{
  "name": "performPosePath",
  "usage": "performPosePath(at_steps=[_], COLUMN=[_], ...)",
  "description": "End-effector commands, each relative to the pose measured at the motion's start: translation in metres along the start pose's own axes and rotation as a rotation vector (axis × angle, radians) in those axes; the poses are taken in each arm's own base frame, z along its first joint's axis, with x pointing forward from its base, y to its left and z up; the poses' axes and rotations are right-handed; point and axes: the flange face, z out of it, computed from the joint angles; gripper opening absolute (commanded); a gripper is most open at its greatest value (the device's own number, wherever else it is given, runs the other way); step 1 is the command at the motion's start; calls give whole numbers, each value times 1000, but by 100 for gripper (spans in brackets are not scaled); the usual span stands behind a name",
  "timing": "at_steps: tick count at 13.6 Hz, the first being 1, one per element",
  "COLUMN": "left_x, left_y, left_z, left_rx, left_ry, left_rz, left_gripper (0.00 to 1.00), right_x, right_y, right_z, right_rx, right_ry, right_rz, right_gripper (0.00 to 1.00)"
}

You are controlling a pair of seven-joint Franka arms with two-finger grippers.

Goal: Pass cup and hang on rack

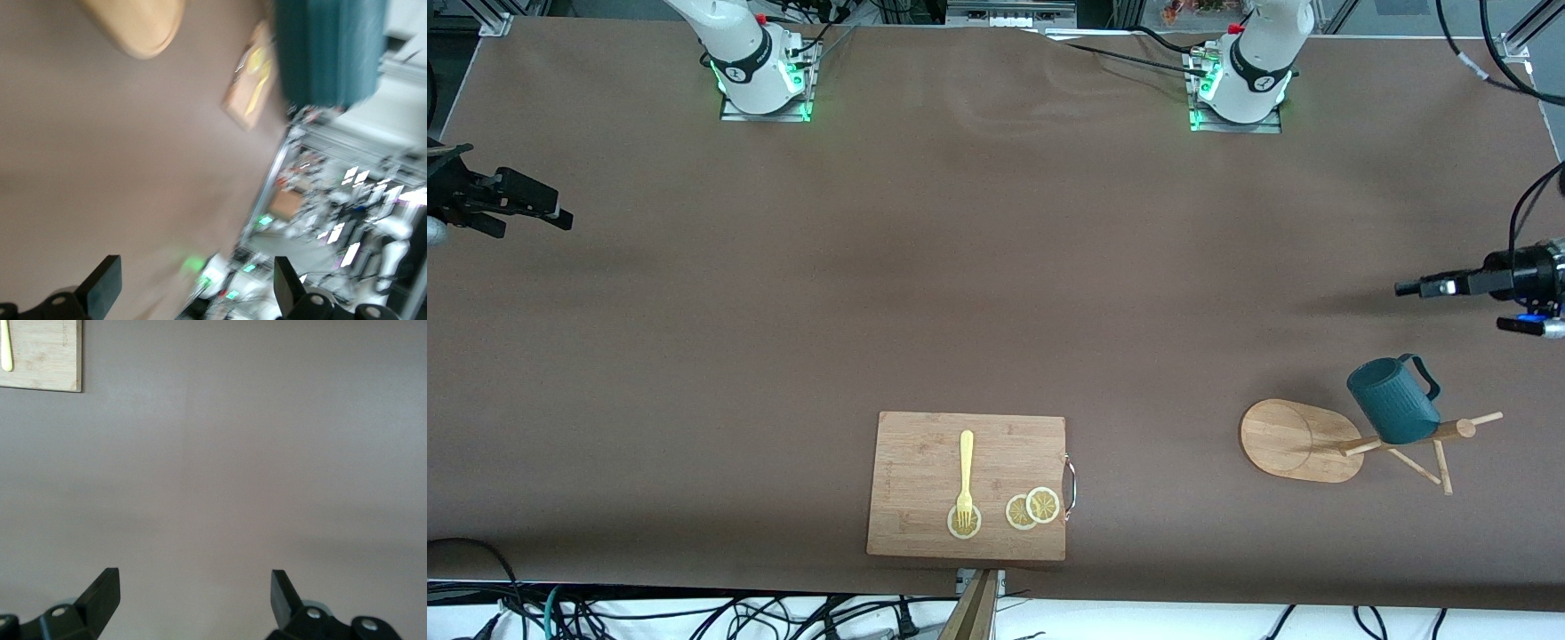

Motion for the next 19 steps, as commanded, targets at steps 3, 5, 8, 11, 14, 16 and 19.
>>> performPosePath(at_steps=[3, 5, 8, 11, 14, 16, 19], left_x=[-17, -14, -15, -20, -26, -35, -71], left_y=[94, 137, 207, 283, 328, 353, 390], left_z=[9, 20, 56, 99, 107, 106, 94], left_rx=[450, 586, 801, 1001, 1056, 1059, 1053], left_ry=[-138, -134, -81, -7, 109, 191, 254], left_rz=[88, 60, 88, 95, 192, 258, 319], left_gripper=[100, 100, 100, 100, 100, 100, 100], right_x=[1, 1, 1, 1, 1, 0, 1], right_y=[-2, -2, -2, -2, -2, -1, -1], right_z=[-3, -3, -3, -3, -3, -3, -3], right_rx=[18, 18, 18, 18, 18, 18, 18], right_ry=[6, 6, 4, 4, 4, 4, 6], right_rz=[-13, -13, -13, -15, -13, -13, -12], right_gripper=[100, 100, 100, 100, 100, 100, 100])
